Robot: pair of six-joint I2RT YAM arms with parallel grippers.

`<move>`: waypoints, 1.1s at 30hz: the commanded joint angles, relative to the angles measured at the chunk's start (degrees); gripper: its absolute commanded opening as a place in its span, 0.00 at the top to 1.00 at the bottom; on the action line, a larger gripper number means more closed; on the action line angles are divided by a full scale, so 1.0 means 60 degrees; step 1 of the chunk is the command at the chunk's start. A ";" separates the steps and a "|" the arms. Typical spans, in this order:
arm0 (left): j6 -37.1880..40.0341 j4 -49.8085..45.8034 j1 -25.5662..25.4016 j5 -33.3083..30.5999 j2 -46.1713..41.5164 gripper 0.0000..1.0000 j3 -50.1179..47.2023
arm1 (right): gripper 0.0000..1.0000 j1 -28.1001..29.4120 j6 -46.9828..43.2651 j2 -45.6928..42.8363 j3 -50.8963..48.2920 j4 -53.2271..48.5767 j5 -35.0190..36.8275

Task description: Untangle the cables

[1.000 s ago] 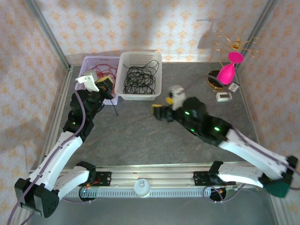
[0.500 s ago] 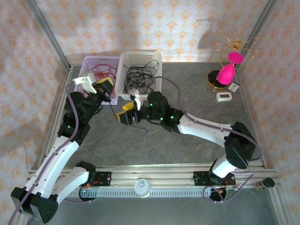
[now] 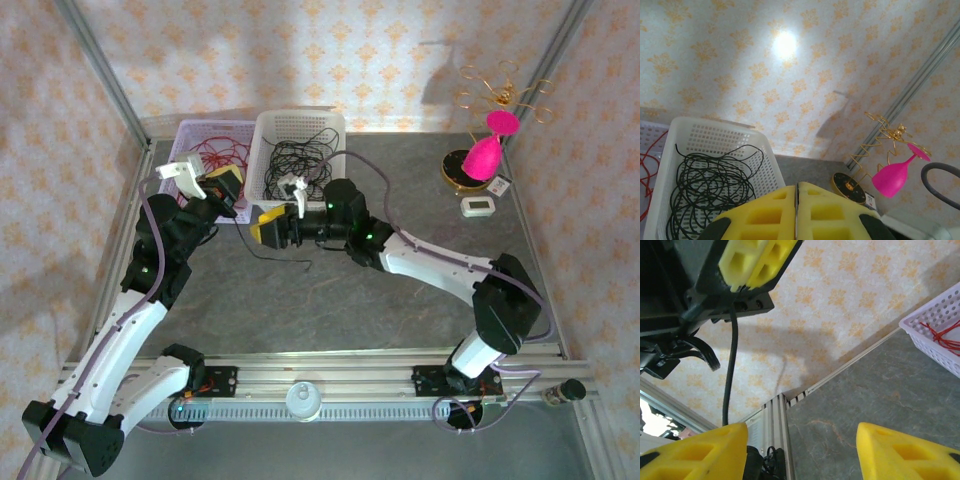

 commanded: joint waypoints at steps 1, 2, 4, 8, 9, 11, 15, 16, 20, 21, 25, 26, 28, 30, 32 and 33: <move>-0.0100 -0.0061 0.0029 0.0284 -0.0167 1.00 0.0147 | 0.39 0.0311 0.0090 -0.0140 0.0210 0.0348 -0.0520; -0.0155 0.0022 0.0029 0.0366 -0.0166 1.00 0.0116 | 0.40 0.0449 -0.0276 -0.0039 0.0459 -0.0012 -0.0419; -0.0148 0.0095 0.0031 0.0354 -0.0179 1.00 0.0033 | 0.44 0.0627 -0.0865 0.0328 0.1047 -0.0764 -0.0515; -0.0043 -0.0143 0.0029 0.0227 -0.0174 1.00 0.0039 | 0.49 0.0808 -0.1171 0.0766 0.1606 -0.1024 -0.0807; -0.0051 -0.0171 0.0022 0.0250 -0.0192 1.00 0.0028 | 0.50 0.0827 -0.1173 0.0831 0.1648 -0.0991 -0.0781; -0.0054 -0.0207 0.0031 0.0269 -0.0224 1.00 0.0010 | 0.59 0.0838 -0.1113 0.1001 0.1778 -0.0992 -0.0573; -0.0014 -0.0296 0.0029 0.0226 -0.0323 1.00 0.0024 | 0.77 0.0838 -0.1059 0.1267 0.2008 -0.1238 -0.0332; 0.0032 -0.0339 0.0030 0.0146 -0.0353 1.00 0.0039 | 0.84 0.0834 -0.1045 0.1258 0.2032 -0.1321 -0.0245; 0.0098 -0.0667 0.0029 -0.0890 -0.0515 0.87 -0.0003 | 1.00 0.0625 -0.0484 0.1216 0.2113 -0.1740 0.0097; 0.0126 -0.0782 0.0033 -0.1090 -0.0570 0.68 -0.0004 | 1.00 0.0553 -0.0322 0.1146 0.2121 -0.1847 0.0239; 0.0240 -0.1231 0.0027 -0.1909 -0.0922 0.33 -0.0166 | 1.00 0.0166 -0.0201 0.0866 0.2565 -0.3256 0.1368; 0.0262 -0.1313 0.0029 -0.2074 -0.1104 0.32 -0.0284 | 1.00 0.0036 -0.0287 0.0812 0.2872 -0.3874 0.1710; 0.0291 -0.1476 0.0029 -0.2222 -0.1498 0.30 -0.0562 | 1.00 -0.0173 -0.0478 0.0661 0.3384 -0.4857 0.2502; 0.0358 -0.1688 0.0029 -0.2000 -0.1902 0.29 -0.0828 | 1.00 -0.0368 -0.0578 0.0533 0.3884 -0.5425 0.3419; 0.0404 -0.2036 0.0029 -0.1802 -0.2331 0.28 -0.1146 | 1.00 -0.0614 -0.0675 0.0597 0.4582 -0.5821 0.4130; 0.0412 -0.2228 0.0029 -0.1797 -0.2486 0.29 -0.1267 | 1.00 -0.0705 -0.0683 0.0698 0.4892 -0.5903 0.4485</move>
